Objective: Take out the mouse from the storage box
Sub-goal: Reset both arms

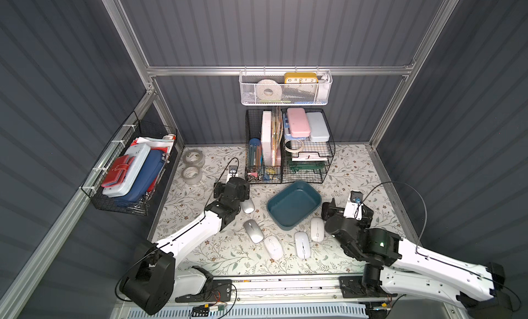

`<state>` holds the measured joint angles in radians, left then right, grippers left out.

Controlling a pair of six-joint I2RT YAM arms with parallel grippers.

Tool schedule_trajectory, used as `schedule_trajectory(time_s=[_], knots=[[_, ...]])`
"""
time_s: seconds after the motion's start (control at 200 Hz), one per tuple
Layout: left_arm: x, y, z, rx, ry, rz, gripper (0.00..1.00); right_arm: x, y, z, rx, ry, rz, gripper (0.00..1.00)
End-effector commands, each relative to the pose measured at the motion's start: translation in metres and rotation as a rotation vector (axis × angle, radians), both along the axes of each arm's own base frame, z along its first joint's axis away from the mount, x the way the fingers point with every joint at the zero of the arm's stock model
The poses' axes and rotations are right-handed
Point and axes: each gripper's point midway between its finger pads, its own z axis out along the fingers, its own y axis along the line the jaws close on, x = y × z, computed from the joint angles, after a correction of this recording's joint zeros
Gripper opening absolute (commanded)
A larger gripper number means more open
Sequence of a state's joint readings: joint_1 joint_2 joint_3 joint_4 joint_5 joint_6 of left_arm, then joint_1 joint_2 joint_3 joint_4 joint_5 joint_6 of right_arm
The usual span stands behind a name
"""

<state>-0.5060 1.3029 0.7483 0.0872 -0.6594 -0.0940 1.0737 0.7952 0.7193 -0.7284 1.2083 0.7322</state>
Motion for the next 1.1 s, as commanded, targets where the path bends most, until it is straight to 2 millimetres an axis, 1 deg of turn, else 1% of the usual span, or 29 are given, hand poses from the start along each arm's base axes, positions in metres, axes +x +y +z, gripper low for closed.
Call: schedule_trajectory(time_s=[0.0, 0.075, 0.18, 0.225, 0.34, 0.37, 0.485, 0.515, 0.54, 0.595, 0.61, 0.73, 0.775, 0.825, 0.88, 0.961, 0.981, 1.096], knots=[[0.022, 0.020, 0.012, 0.050, -0.104, 0.033, 0.99, 0.003, -0.007, 0.008, -0.001, -0.034, 0.014, 0.99], [0.031, 0.041, 0.003, 0.058, -0.095, 0.091, 0.99, 0.005, -0.015, 0.014, 0.020, -0.058, 0.008, 0.99], [0.039, 0.068, -0.019, 0.031, -0.070, 0.159, 0.99, 0.009, -0.029, 0.019, 0.041, -0.072, -0.023, 0.99], [0.041, 0.073, -0.028, 0.032, -0.062, 0.151, 1.00, 0.011, -0.034, 0.019, 0.036, -0.069, -0.031, 0.99], [0.043, 0.088, -0.041, 0.071, -0.071, 0.169, 0.99, 0.017, -0.042, 0.016, 0.003, -0.038, -0.048, 0.99], [0.043, 0.091, -0.043, 0.066, -0.081, 0.171, 0.99, 0.020, -0.043, 0.020, 0.017, -0.053, -0.058, 0.99], [0.049, 0.104, -0.054, 0.032, -0.087, 0.160, 0.99, 0.028, -0.049, 0.020, -0.010, -0.050, -0.080, 0.99], [0.050, 0.107, -0.059, 0.003, -0.055, 0.175, 0.99, 0.030, -0.052, 0.019, -0.020, -0.052, -0.090, 0.99], [0.050, 0.105, -0.063, -0.017, -0.045, 0.155, 0.99, 0.032, -0.053, 0.018, -0.028, -0.049, -0.094, 0.99], [0.050, 0.099, -0.064, -0.058, -0.081, 0.110, 0.99, 0.037, -0.059, 0.014, -0.042, -0.043, -0.116, 0.99], [0.051, 0.097, -0.060, -0.062, -0.104, 0.101, 1.00, 0.039, -0.060, 0.014, -0.046, -0.041, -0.119, 0.99], [0.046, 0.088, -0.077, -0.068, -0.121, 0.035, 0.99, 0.051, -0.073, 0.004, -0.047, -0.023, -0.168, 0.99], [0.043, 0.088, -0.083, -0.064, -0.138, 0.030, 0.99, 0.055, -0.080, 0.000, -0.043, -0.013, -0.190, 0.99], [0.042, 0.086, -0.080, -0.067, -0.180, 0.014, 0.99, 0.060, -0.087, -0.004, -0.039, -0.015, -0.219, 0.99], [0.041, 0.086, -0.084, -0.079, -0.147, 0.016, 0.99, 0.067, -0.093, -0.009, -0.040, -0.012, -0.239, 0.99], [0.044, 0.084, -0.082, -0.076, -0.156, 0.000, 0.99, 0.077, -0.105, -0.020, -0.035, 0.000, -0.281, 0.99], [0.043, 0.084, -0.085, -0.082, -0.142, -0.001, 0.99, 0.080, -0.108, -0.023, -0.033, 0.002, -0.287, 0.99], [0.042, 0.083, -0.084, -0.090, -0.151, -0.014, 0.99, 0.093, -0.125, -0.038, -0.030, -0.010, -0.329, 0.99]])
